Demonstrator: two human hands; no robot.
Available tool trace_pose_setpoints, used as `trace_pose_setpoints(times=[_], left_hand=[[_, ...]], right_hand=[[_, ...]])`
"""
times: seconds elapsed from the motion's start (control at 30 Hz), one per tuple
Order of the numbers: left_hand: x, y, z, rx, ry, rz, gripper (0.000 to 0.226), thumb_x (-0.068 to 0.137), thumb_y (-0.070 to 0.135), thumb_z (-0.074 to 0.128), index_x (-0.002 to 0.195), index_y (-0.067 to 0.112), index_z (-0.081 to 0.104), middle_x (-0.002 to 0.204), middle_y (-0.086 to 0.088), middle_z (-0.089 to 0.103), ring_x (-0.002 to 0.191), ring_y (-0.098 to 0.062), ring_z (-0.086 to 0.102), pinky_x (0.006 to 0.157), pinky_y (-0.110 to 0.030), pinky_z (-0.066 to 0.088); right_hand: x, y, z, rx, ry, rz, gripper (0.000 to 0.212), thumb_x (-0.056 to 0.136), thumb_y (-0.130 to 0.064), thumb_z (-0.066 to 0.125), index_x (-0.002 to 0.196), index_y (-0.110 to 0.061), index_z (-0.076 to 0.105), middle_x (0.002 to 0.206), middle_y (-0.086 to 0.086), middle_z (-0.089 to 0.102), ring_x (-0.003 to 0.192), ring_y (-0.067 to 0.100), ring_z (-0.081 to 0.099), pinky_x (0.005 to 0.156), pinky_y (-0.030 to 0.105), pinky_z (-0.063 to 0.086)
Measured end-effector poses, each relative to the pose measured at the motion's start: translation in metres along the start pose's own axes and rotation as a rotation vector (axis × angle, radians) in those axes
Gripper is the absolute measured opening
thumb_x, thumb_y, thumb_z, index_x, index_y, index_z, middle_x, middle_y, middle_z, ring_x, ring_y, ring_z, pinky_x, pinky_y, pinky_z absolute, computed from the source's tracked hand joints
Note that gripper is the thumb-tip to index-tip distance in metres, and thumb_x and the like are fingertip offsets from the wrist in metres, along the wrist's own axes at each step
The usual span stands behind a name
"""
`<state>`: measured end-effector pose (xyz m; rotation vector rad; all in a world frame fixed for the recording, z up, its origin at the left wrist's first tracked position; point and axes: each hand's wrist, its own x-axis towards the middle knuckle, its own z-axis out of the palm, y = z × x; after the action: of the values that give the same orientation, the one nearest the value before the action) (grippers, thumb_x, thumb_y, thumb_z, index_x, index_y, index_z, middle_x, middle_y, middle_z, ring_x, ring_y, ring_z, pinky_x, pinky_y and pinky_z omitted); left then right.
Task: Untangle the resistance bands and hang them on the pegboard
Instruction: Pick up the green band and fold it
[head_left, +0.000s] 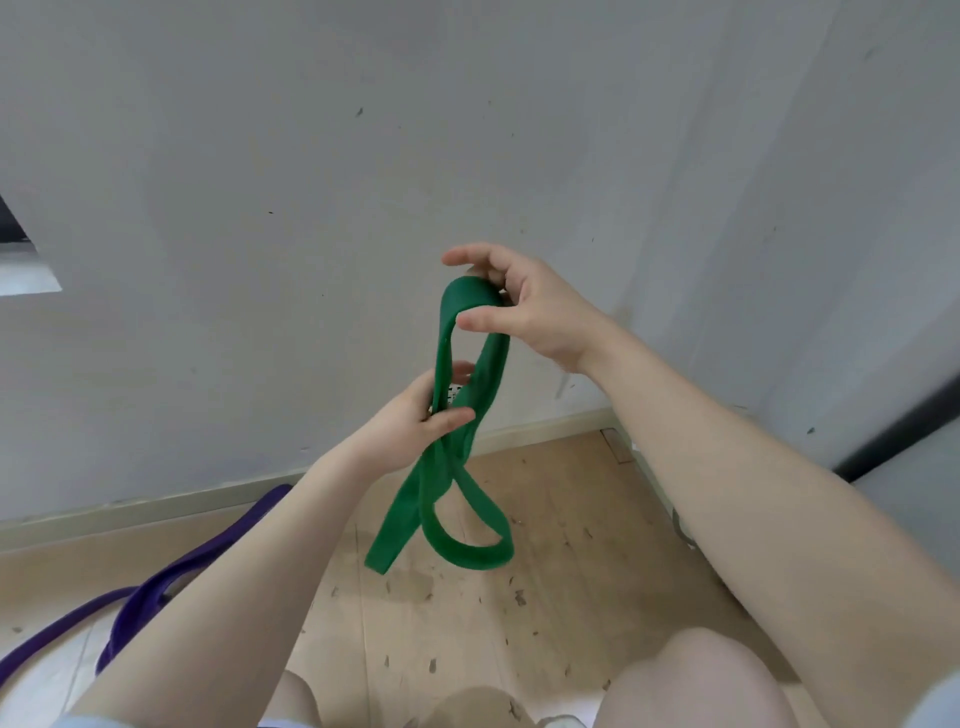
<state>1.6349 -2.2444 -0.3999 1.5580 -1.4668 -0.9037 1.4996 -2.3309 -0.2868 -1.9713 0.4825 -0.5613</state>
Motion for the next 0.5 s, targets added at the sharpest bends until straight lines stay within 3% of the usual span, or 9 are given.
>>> trace_pose_setpoints(times=[0.07,0.13,0.3,0.4,0.5], left_hand=[[0.000,0.002,-0.003,0.011,0.017,-0.002,0.051,0.092,0.020,0.056,0.138,0.028,0.035,0.129,0.012,0.049,0.102,-0.007,0.054,0.098,-0.025,0.041],[0.000,0.002,-0.009,0.024,0.018,-0.016,0.054,0.090,0.021,0.059,0.136,0.033,0.034,0.130,0.013,0.049,0.108,-0.008,0.053,0.099,-0.023,0.036],[-0.011,-0.013,-0.010,0.105,-0.068,-0.079,0.062,0.090,0.028,0.059,0.143,0.035,0.027,0.140,0.015,0.041,0.124,-0.005,0.042,0.105,-0.023,0.029],[-0.018,-0.022,-0.009,0.060,-0.151,-0.098,0.063,0.091,0.034,0.056,0.144,0.038,0.022,0.143,0.017,0.035,0.128,-0.002,0.035,0.108,-0.024,0.027],[-0.025,-0.027,-0.017,0.030,-0.146,-0.126,0.060,0.091,0.031,0.057,0.139,0.046,0.023,0.137,0.023,0.037,0.118,-0.002,0.047,0.098,-0.021,0.041]], right_hand=[[0.003,0.002,0.003,0.038,0.073,-0.015,0.043,0.082,0.001,0.065,0.118,-0.019,0.050,0.088,-0.001,0.054,0.079,0.006,0.055,0.080,0.015,0.045],[0.007,0.002,0.002,-0.084,0.086,-0.030,0.043,0.082,-0.009,0.068,0.118,-0.025,0.050,0.091,0.000,0.057,0.083,0.009,0.057,0.085,0.019,0.046],[0.015,-0.001,0.001,-0.538,-0.095,-0.040,0.034,0.087,-0.022,0.065,0.121,-0.020,0.058,0.104,-0.010,0.060,0.096,0.007,0.056,0.089,0.017,0.041],[0.015,0.003,0.005,-0.493,-0.115,-0.001,0.028,0.085,-0.019,0.067,0.113,-0.018,0.063,0.102,-0.008,0.063,0.097,0.008,0.059,0.089,0.018,0.043],[0.011,0.006,0.009,-0.340,-0.107,0.039,0.027,0.083,-0.013,0.069,0.109,-0.019,0.065,0.099,-0.012,0.065,0.093,0.002,0.061,0.089,0.015,0.046]])
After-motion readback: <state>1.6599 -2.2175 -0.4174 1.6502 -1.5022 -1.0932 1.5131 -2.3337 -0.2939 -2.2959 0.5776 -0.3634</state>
